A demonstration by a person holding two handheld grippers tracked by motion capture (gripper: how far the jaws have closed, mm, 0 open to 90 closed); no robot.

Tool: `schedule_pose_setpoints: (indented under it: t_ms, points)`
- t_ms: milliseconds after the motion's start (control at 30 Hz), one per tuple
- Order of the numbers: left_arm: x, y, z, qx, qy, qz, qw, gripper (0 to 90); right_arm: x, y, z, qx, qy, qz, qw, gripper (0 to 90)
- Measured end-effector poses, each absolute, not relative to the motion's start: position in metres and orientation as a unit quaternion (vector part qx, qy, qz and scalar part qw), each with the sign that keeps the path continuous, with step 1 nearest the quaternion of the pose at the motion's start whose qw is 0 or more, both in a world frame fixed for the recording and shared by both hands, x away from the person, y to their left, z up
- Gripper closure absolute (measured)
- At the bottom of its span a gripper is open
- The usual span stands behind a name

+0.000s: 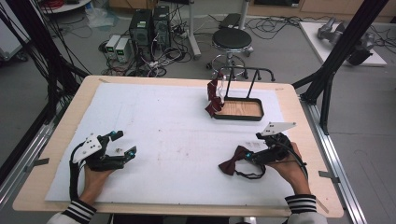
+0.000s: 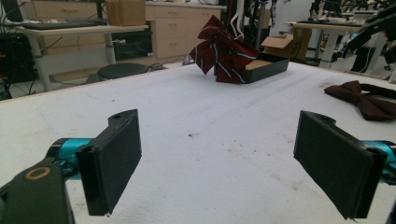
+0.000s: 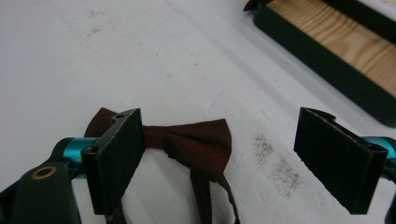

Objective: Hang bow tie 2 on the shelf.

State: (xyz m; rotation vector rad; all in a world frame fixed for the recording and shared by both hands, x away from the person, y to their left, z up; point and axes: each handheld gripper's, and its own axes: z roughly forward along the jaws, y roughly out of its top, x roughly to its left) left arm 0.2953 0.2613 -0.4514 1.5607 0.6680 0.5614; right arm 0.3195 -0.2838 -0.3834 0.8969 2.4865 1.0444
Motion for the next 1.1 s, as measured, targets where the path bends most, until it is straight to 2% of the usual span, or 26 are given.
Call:
schedule_pose_setpoints:
  t_ms: [500,700,867,1100]
  points:
    - [0.295,0.262,-0.451,0.680,0.292,0.244,0.626,15.4,0.329,-0.269,-0.402,0.282,0.902,0.305,0.123,19.2]
    - [0.295,0.262,-0.451,0.680,0.293,0.244,0.627,15.4,0.334,-0.266,-0.408,0.279,0.909,0.289,0.113,28.2]
    - [0.295,0.262,-0.451,0.680,0.293,0.244,0.627,15.4,0.337,-0.261,-0.413,0.269,0.918,0.271,0.109,28.9]
    - [0.296,0.262,-0.451,0.681,0.293,0.243,0.626,15.4,0.337,-0.256,-0.416,0.250,0.928,0.253,0.108,34.2]
